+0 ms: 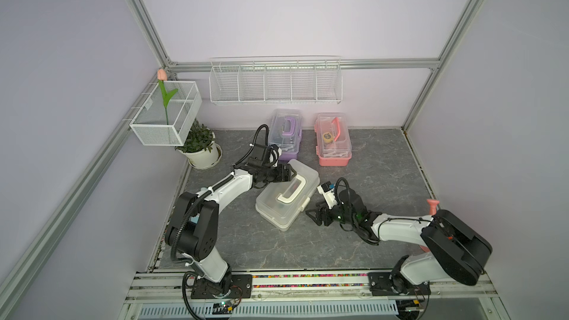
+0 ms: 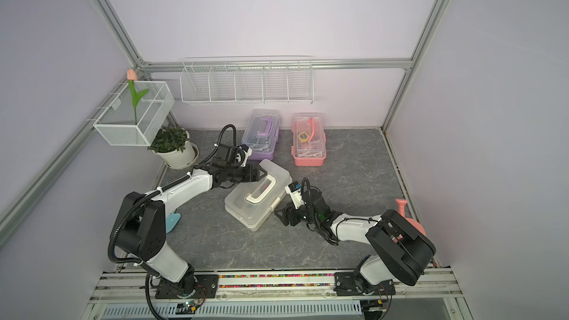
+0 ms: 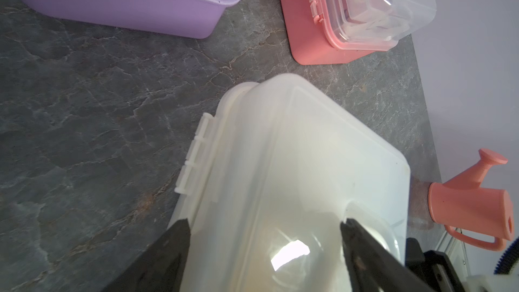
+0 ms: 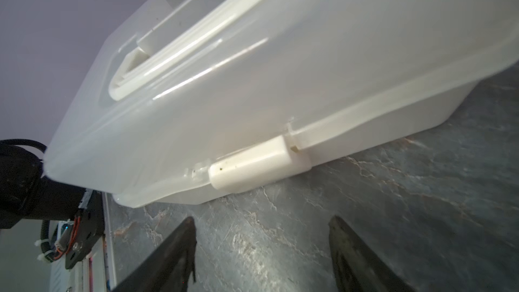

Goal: Close toolboxes
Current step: Fasten the toolbox latch on the toolbox.

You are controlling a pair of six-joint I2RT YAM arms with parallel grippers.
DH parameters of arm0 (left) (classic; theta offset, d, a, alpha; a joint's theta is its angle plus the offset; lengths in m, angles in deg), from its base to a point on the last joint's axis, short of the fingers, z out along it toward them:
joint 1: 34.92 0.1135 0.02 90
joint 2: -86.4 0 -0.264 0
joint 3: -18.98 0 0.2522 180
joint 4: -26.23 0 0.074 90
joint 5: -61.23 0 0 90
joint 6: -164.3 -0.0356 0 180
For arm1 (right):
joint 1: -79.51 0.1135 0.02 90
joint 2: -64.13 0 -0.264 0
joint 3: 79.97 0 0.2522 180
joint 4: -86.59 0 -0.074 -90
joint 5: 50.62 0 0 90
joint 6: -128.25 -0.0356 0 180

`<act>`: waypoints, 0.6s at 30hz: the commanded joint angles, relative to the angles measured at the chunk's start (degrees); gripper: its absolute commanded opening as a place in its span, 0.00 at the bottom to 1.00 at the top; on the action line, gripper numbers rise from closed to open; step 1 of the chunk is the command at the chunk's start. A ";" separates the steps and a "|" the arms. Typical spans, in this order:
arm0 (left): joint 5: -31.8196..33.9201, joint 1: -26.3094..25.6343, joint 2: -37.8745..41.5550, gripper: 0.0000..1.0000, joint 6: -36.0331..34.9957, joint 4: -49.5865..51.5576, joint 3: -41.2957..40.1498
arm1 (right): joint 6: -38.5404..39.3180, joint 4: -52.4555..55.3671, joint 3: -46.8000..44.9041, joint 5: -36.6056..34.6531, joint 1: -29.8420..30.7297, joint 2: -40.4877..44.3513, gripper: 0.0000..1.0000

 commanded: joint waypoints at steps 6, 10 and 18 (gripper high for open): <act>-2.48 -1.58 -3.73 0.85 2.32 6.37 -0.68 | 17.80 9.57 0.93 -5.37 1.02 1.73 0.78; -2.53 -1.56 -4.21 0.85 2.32 7.01 -0.22 | 20.73 0.53 -1.99 -4.06 1.26 -0.05 0.79; -2.16 -1.56 -4.62 0.85 2.50 7.34 0.08 | 20.19 -14.76 -2.94 -5.34 2.21 -7.25 0.81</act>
